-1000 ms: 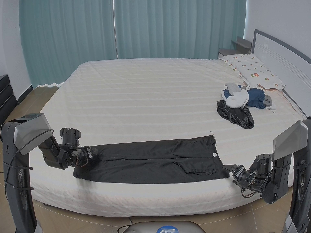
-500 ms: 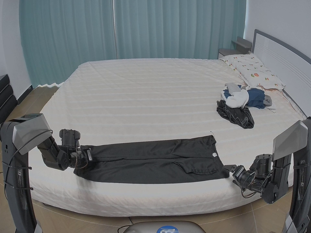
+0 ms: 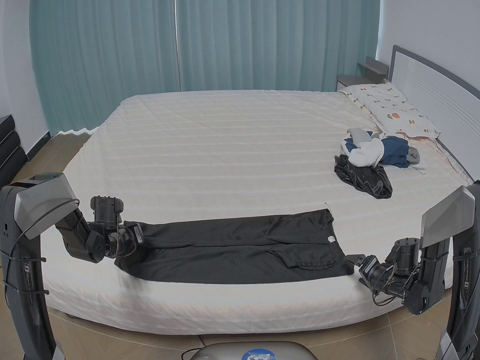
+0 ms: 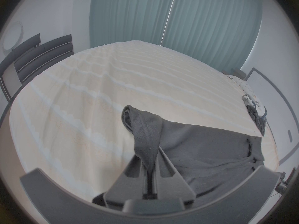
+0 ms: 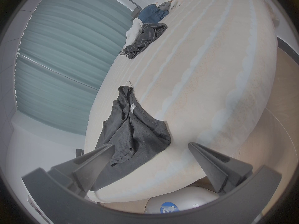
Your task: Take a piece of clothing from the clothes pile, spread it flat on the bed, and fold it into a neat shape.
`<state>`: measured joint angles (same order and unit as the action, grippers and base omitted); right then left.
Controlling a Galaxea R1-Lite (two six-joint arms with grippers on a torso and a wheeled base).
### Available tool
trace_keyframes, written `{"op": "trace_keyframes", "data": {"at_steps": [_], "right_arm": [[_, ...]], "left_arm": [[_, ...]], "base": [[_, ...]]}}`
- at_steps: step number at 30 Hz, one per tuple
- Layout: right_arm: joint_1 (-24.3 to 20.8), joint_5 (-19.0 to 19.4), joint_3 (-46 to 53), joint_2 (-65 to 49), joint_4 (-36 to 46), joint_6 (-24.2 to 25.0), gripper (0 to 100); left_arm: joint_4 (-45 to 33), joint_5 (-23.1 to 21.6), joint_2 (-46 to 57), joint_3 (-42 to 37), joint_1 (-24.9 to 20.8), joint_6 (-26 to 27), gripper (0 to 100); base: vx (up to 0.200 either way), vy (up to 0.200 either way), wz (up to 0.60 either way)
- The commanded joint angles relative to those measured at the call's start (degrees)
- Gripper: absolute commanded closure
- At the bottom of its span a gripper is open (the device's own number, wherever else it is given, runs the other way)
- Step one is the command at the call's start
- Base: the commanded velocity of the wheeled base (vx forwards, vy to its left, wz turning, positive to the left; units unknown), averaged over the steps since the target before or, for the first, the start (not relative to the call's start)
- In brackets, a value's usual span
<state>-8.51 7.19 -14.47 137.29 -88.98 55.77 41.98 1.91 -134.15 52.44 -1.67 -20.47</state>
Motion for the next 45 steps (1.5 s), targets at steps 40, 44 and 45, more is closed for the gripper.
{"op": "trace_keyframes", "data": {"at_steps": [40, 44, 45], "right_arm": [[1.6, -0.1, 0.1, -0.8, -0.7, 2.1, 0], [1.6, -0.1, 0.1, -0.8, -0.7, 2.1, 0], [1.6, -0.1, 0.1, -0.7, -0.7, 2.1, 0]], "left_arm": [[-26.1, 10.6, 4.2, 17.8, -16.8, -9.2, 100], [-30.0, 10.6, 3.4, 21.2, -18.4, -10.5, 100], [-31.3, 10.6, 3.2, 22.1, -18.7, -10.6, 100]], "base": [[0.000, -0.195, 0.00], [0.000, -0.200, 0.00], [0.000, -0.200, 0.00]]}}
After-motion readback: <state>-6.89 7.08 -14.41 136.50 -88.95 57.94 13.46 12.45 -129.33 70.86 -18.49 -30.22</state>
